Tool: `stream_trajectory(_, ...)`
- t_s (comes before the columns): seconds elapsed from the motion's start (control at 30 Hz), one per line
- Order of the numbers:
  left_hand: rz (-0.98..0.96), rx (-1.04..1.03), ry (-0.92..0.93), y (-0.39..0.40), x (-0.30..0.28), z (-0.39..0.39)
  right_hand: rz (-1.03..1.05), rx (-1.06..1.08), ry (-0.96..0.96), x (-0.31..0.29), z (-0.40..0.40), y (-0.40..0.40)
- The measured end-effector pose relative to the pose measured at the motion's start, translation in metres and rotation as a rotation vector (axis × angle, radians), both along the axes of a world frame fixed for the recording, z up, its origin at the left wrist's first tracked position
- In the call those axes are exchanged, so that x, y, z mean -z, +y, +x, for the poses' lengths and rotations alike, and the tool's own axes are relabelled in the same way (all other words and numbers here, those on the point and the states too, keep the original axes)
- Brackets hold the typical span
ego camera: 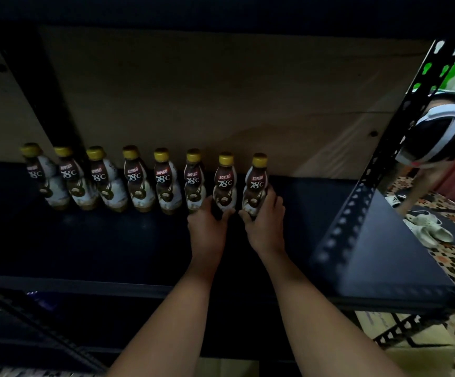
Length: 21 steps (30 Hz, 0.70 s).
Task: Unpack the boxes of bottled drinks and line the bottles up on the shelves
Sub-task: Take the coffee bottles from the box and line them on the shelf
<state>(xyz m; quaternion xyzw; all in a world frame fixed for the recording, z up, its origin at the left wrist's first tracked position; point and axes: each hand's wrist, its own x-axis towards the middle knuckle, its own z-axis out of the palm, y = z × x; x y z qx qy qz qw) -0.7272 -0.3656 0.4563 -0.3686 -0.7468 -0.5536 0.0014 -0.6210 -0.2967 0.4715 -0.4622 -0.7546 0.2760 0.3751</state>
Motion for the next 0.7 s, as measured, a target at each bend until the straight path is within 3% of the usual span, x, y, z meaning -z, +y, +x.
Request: stream_trajectory(0.7, 0.004, 0.022, 0.002, -0.0007, 0.0037, -0.0031, 0.032, -0.009, -0.016, 0.0029, -0.0004, -0.0011)
